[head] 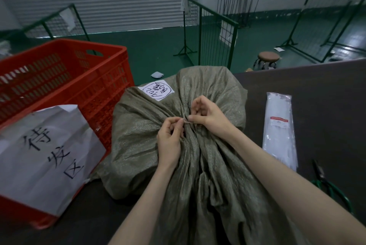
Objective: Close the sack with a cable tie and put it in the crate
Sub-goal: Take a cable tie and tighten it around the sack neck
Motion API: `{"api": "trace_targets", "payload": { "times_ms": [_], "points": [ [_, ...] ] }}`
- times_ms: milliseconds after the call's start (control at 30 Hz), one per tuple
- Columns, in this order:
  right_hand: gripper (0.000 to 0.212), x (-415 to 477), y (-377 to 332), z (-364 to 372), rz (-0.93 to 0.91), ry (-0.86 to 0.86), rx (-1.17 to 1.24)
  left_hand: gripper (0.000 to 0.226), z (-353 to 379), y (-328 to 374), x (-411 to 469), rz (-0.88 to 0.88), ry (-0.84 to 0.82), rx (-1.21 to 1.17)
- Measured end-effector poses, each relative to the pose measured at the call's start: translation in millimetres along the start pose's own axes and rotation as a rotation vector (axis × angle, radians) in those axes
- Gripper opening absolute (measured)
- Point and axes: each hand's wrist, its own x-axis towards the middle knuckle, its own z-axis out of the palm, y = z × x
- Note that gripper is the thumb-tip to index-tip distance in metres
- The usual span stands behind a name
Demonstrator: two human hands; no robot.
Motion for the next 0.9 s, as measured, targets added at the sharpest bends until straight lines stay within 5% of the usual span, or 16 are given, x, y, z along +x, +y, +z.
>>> {"api": "trace_targets", "payload": {
  "times_ms": [300, 900],
  "points": [
    [0.012, 0.2, -4.8, -1.1, 0.01, -0.045, -0.021, 0.016, -1.2, 0.7, 0.5, 0.014, -0.086, 0.053],
    [0.026, 0.2, -7.6, -2.6, 0.088, 0.13, 0.166, 0.008, -5.5, -1.3, 3.3, 0.025, -0.253, 0.175]
  ]
}}
